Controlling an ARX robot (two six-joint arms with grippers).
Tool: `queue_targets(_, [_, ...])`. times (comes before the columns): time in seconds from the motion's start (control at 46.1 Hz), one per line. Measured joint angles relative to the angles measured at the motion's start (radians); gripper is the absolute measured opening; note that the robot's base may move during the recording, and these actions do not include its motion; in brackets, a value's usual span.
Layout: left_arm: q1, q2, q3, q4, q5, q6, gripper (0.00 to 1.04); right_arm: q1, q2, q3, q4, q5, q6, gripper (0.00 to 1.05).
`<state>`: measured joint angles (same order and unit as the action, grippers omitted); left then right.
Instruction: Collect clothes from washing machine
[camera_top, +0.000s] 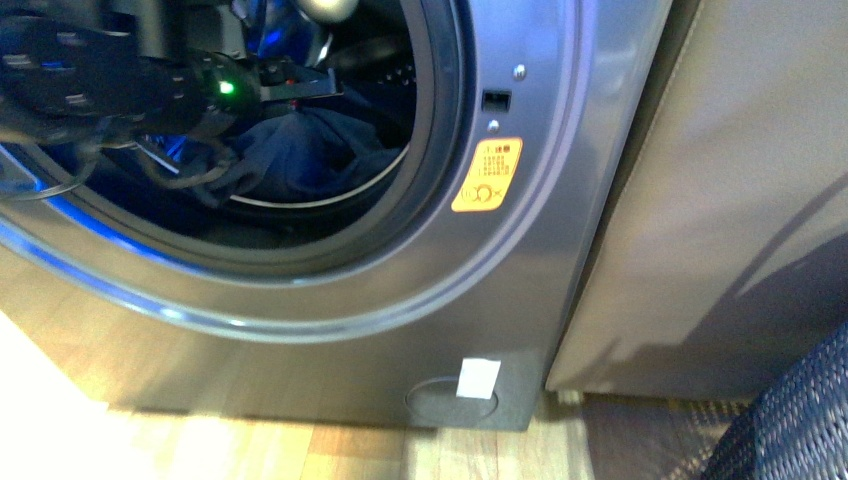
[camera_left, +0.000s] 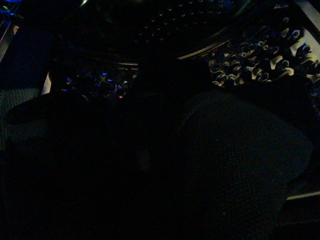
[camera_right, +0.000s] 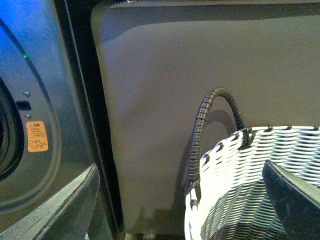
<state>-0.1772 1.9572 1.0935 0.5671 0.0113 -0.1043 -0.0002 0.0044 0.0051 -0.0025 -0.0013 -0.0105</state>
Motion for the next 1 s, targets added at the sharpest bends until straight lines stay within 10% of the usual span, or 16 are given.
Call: queue_targets(0.997, [0.032, -0.700, -0.450, -0.097, 0.225, 0.066, 0.15, 0.000, 0.000, 0.000, 0.000, 0.000, 0.000, 0.97])
